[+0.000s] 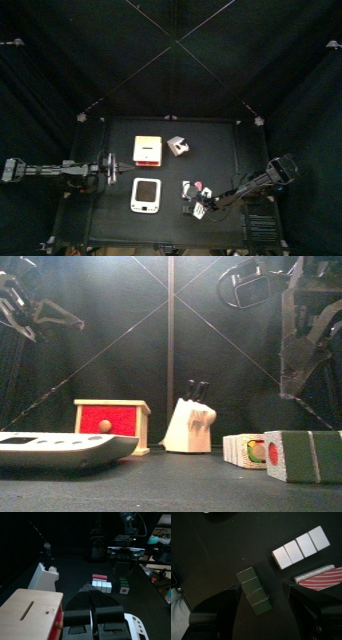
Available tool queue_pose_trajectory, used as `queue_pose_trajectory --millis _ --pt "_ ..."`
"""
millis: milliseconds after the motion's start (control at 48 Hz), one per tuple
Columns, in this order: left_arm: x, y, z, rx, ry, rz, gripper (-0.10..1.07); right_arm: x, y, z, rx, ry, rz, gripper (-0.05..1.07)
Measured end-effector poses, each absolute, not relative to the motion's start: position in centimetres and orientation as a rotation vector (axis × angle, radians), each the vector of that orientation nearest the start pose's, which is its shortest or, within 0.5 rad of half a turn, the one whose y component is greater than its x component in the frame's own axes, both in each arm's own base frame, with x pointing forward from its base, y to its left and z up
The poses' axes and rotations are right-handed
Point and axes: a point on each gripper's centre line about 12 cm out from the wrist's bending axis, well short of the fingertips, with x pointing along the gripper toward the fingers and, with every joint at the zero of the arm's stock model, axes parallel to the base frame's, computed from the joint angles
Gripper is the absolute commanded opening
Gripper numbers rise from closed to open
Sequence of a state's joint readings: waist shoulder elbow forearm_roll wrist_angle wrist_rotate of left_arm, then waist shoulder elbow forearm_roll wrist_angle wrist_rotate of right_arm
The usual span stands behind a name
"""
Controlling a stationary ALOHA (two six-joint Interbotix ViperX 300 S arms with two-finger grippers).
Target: Grab green sushi roll
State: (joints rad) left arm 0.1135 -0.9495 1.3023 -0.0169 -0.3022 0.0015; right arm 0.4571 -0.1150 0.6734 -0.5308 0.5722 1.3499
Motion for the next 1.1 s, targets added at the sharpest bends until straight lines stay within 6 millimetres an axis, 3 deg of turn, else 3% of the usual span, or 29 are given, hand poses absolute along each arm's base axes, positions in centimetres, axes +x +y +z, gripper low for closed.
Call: queue_pose_trajectory --millis 396,1104 --pt "18.9 2.2 24.1 -0.017 0.048 0.119 -0.01 31.6 13.9 14.9 0.39 1.017 -0.234 0.95" --pt "18.9 2.2 24.1 -0.017 0.048 0.12 -0.01 31.7 14.3 11.4 0.325 1.093 -0.257 0.95"
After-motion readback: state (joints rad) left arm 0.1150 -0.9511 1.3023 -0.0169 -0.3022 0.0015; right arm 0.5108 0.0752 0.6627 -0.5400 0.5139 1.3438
